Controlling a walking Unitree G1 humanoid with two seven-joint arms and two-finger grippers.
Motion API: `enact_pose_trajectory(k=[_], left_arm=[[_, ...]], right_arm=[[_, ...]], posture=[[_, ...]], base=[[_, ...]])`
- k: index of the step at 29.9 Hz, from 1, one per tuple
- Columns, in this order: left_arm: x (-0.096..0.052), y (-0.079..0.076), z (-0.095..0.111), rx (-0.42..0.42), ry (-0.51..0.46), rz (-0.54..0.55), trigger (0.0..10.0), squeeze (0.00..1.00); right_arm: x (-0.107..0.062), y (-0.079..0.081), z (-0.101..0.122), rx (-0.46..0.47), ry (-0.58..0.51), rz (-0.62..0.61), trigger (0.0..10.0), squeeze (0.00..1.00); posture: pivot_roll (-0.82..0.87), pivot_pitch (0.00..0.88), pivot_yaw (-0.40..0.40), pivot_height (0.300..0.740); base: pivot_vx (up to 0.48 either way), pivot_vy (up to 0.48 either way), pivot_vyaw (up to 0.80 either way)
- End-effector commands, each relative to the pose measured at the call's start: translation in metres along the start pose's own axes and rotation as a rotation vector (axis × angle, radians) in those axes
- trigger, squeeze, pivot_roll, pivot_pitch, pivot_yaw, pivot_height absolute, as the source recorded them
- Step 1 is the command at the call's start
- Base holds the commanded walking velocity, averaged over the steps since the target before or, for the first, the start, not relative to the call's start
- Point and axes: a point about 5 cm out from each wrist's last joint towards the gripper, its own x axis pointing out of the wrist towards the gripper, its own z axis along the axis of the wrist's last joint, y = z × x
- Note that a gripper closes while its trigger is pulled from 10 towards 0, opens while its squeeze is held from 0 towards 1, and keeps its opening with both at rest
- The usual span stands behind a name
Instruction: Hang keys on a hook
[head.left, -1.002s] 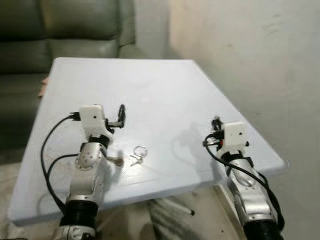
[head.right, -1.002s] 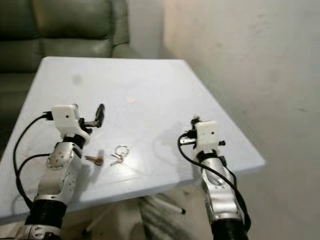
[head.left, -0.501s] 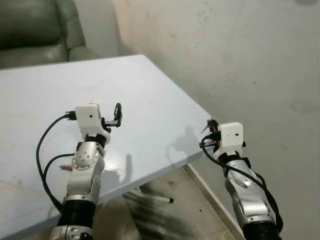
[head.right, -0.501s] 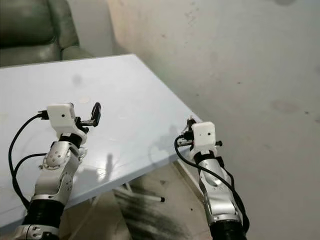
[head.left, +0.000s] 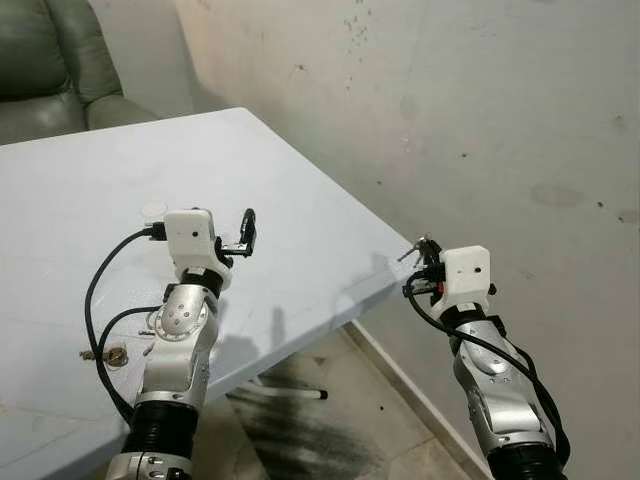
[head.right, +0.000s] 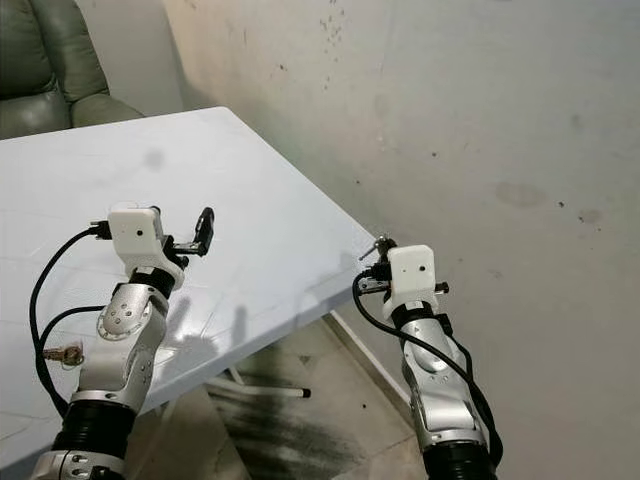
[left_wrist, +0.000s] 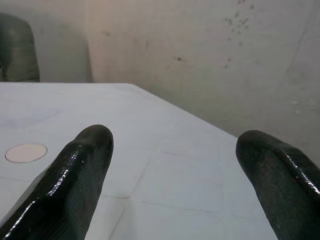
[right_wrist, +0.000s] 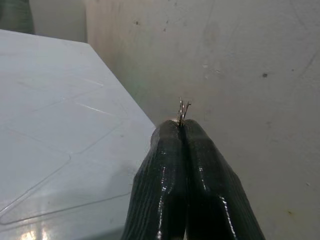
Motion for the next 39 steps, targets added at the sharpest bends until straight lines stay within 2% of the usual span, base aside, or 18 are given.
enact_pose_trajectory(k=[1, 4, 8, 27, 39], left_arm=[[0.0005, -0.0031, 0.0027, -0.013, -0.005, -0.018, 10.0, 0.00], [0.0009, -0.0029, 0.0032, -0.008, -0.006, -0.012, 10.0, 0.00], [0.0012, -0.0032, 0.0033, 0.017, -0.002, -0.011, 10.0, 0.00], [0.0018, -0.0035, 0.0041, 0.007, 0.002, -0.001, 10.0, 0.00], [0.0018, -0.0033, 0.0037, 0.029, 0.011, -0.015, 10.0, 0.00]], right_arm=[[0.0011, -0.0032, 0.0057, 0.001, -0.017, -0.016, 10.0, 0.00], [0.0013, -0.0035, 0.0059, 0.001, -0.017, -0.019, 10.0, 0.00], [0.0012, -0.0035, 0.0058, 0.003, -0.017, -0.022, 10.0, 0.00], [0.0026, -0.0033, 0.0063, 0.009, -0.017, -0.033, 10.0, 0.00], [0.0036, -0.0010, 0.0070, 0.017, -0.020, -0.037, 10.0, 0.00]], posture=[[0.05, 0.000, -0.044, 0.740], [0.05, 0.000, -0.042, 0.740], [0.05, 0.000, -0.040, 0.740], [0.05, 0.000, -0.037, 0.740], [0.05, 0.000, -0.028, 0.740]], base=[[0.000, 0.409, -0.67], [0.000, 0.410, -0.67], [0.000, 0.000, -0.67], [0.000, 0.000, -0.67], [0.000, 0.000, -0.67]])
